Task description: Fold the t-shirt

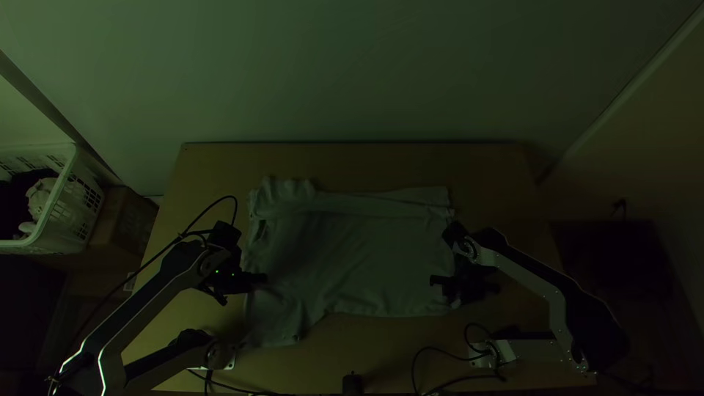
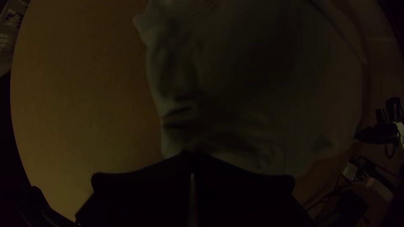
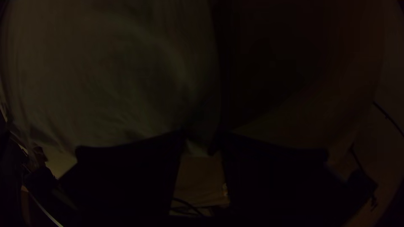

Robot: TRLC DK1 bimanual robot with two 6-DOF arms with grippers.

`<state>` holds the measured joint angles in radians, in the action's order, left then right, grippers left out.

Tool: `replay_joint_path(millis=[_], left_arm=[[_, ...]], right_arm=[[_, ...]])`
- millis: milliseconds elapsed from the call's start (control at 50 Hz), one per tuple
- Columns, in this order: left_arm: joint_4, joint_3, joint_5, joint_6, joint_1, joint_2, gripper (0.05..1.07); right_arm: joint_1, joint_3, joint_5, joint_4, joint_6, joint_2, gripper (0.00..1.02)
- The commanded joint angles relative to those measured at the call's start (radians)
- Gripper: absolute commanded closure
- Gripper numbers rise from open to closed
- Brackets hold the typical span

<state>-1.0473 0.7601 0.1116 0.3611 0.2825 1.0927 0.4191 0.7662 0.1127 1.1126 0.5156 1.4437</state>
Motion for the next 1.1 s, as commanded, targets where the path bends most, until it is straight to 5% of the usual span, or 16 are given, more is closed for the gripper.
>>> replay_joint_path(millis=[0, 80, 560, 1080], left_arm=[[-0.014, 0.042, 0.003, -0.028, -0.034, -0.011, 1.05], [-0.014, 0.062, 0.003, -0.034, -0.055, -0.011, 1.05], [-0.02, 0.229, 0.048, -0.14, -0.249, 0.07, 1.05], [-0.008, 0.435, 0.054, -0.149, -0.272, 0.289, 1.04]], right_arm=[[0.015, -0.008, -0.031, -0.013, -0.005, -0.046, 1.0], [0.014, 0.018, -0.096, 0.006, -0.003, -0.049, 1.0], [-0.082, 0.235, -0.133, 0.081, -0.008, -0.063, 1.0], [-0.169, 0.505, -0.179, 0.046, -0.035, 0.11, 1.0]])
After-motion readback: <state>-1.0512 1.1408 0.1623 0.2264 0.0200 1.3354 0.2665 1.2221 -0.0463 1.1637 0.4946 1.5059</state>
